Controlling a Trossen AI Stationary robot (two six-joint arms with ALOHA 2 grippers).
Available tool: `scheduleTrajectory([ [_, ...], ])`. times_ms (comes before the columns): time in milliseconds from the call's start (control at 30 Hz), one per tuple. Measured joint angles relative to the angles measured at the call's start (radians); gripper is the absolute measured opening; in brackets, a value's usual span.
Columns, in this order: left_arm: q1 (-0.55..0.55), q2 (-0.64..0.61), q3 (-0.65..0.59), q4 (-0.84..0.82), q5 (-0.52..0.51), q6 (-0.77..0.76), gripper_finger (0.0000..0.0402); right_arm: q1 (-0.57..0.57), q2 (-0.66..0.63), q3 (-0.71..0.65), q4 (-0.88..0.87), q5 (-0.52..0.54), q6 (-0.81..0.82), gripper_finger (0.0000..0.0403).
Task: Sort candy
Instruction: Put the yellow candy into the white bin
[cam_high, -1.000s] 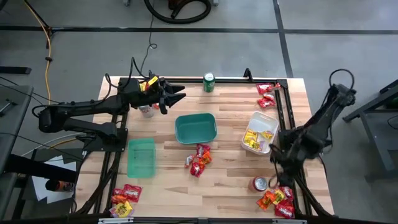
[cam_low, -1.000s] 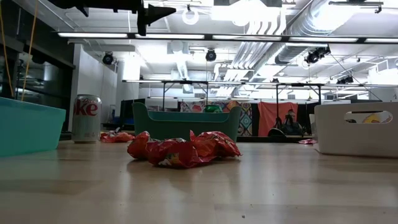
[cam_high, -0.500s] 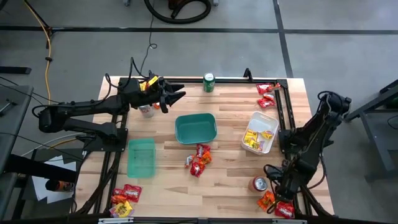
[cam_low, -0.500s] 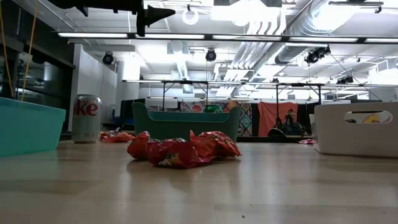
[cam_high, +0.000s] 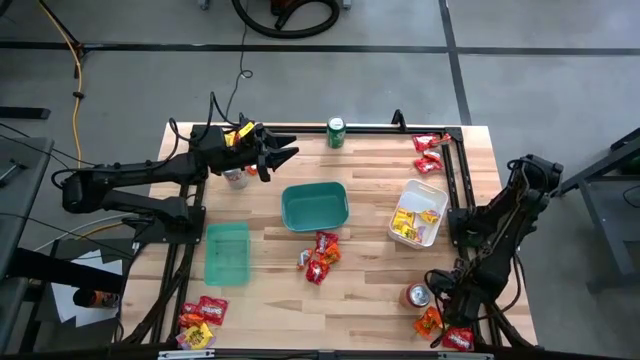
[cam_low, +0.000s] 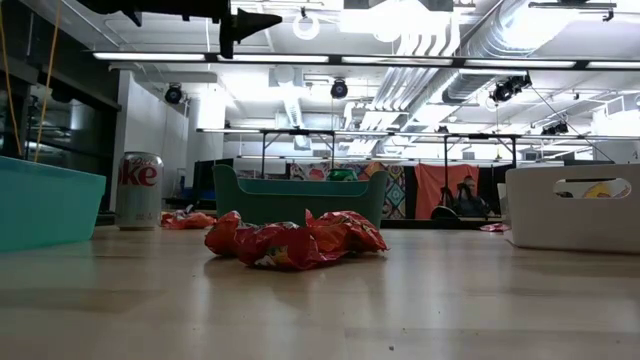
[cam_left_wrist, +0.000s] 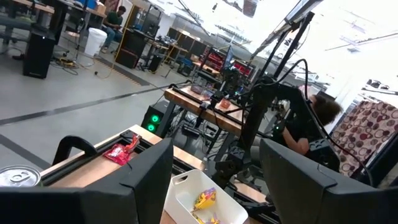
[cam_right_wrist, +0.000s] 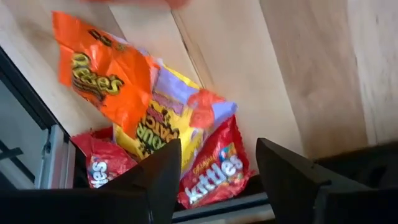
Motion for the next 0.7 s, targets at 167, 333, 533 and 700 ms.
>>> scheduleTrajectory([
  [167,0.000,0.000,0.000,0.000,0.000,0.000,0.0227,0.055,0.000,0.000,0.012,0.046,0.144,0.0201],
  [333,0.000,0.000,0.000,0.000,-0.001,0.000,0.0227,0.080,0.000,0.000,0.013,0.056,0.162,0.0201],
  [533,0.000,0.000,0.000,0.000,-0.002,0.000,0.0227,0.081,0.005,0.000,0.014,0.105,0.086,0.0201],
  [700,0.000,0.000,0.000,0.000,-0.001,-0.001,0.0227,0.080,0.060,-0.001,0.035,0.100,0.032,0.0201],
])
